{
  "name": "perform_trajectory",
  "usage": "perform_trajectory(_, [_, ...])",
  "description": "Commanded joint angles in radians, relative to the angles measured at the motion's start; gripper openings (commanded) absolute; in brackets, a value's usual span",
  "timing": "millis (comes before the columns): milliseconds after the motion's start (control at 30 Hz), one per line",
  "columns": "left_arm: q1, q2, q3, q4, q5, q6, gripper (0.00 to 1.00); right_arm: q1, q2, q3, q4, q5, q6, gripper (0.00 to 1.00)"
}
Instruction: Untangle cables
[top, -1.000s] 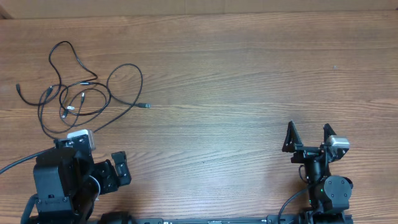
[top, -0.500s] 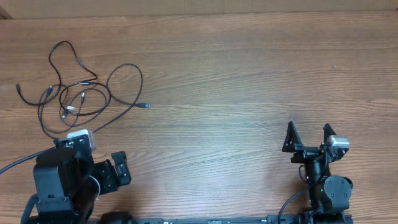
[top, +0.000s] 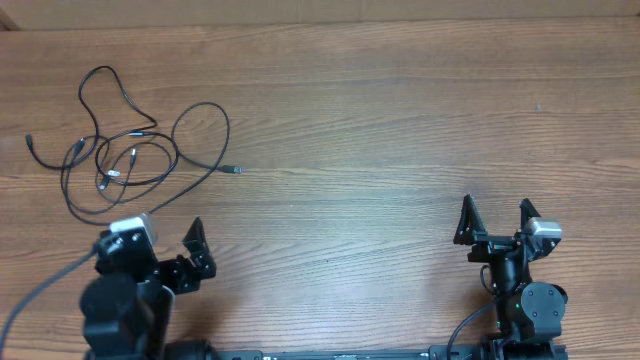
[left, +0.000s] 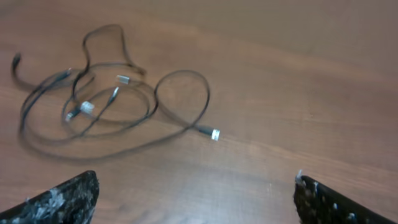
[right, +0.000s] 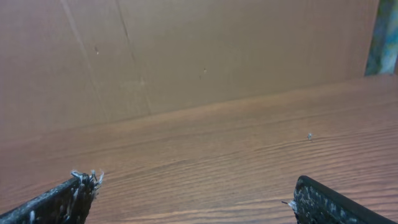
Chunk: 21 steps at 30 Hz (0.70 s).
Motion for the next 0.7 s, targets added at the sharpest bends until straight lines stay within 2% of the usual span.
perform_trajectory(0, [0.005,-0.13,-0.175,0.147,0.016,0.02,1.0,0.0,-0.003,-0.01,0.004,0.007,-0.004,1.0])
perform_trajectory(233, [0.005,-0.334,-0.459,0.526,0.039,0.016,1.0,0.0,-0.003,-0.01,0.004,0.007,-0.004,1.0])
perform_trajectory(433, [0.005,-0.331,-0.624,0.889,0.034,0.021,1.0,0.0,-0.003,-0.01,0.004,0.007,-0.004,1.0])
perform_trajectory(500, [0.005,-0.331,-0.671,0.958,0.035,0.02,1.0,0.0,-0.003,-0.01,0.004,0.007,-0.004,1.0])
perform_trajectory(533, [0.005,-0.331,-0.695,0.983,0.035,0.019,1.0,0.0,-0.003,-0.01,0.004,0.007,-0.004,1.0])
perform_trajectory(667, [0.004,-0.332,-0.698,0.825,0.034,0.02,1.0,0.0,-0.003,-0.01,0.004,0.007,-0.004,1.0])
